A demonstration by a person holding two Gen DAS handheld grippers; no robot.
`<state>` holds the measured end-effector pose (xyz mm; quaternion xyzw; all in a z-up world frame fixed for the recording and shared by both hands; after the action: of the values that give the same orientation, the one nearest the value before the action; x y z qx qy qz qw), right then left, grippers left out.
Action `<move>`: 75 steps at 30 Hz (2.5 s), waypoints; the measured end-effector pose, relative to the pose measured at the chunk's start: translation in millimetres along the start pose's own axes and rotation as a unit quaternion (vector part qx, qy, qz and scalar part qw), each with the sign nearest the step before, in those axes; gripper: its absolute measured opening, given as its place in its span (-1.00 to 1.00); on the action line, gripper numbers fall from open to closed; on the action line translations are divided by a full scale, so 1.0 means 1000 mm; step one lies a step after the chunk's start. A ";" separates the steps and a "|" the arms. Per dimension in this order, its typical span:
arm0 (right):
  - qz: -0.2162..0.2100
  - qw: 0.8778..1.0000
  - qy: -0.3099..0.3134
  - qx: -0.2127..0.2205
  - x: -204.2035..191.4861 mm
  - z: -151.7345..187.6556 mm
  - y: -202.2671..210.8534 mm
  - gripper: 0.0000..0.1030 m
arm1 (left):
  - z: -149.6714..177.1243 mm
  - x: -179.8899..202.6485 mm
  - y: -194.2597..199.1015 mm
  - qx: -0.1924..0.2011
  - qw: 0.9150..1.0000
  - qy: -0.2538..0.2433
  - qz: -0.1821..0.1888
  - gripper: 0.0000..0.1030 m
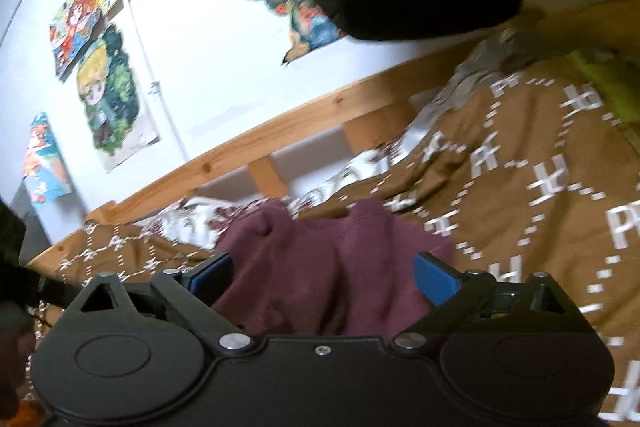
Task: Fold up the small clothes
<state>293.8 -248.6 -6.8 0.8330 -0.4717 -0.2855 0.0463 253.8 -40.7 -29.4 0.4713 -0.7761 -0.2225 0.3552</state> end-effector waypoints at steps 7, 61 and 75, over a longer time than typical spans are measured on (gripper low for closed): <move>0.016 0.998 -0.036 -0.045 0.002 0.007 -0.035 0.28 | 0.019 0.041 -0.004 0.040 0.991 -0.113 -0.054 0.95; 0.042 0.998 -0.049 -0.007 0.036 -0.026 0.003 -0.85 | 0.051 0.117 -0.049 0.046 0.969 -0.218 -0.107 -0.47; 0.104 0.993 -0.048 -0.023 0.051 -0.007 0.015 -0.49 | 0.045 0.096 -0.020 0.063 0.992 -0.090 -0.067 0.96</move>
<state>305.7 -299.6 -17.4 0.7631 -0.5512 -0.3296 0.0720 201.8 -134.8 -39.9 0.5215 -0.7841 -0.2377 0.2382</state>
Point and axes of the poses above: each gripper's, at about its wrist camera, not at the fingertips, and y roughly against the way its jaws point, x to its right, z to its underside, the point moved 8 cm from there along -y, roughly the way its jaws point, and after that the axes turned 4 degrees about -z, right-handed, at the moved point
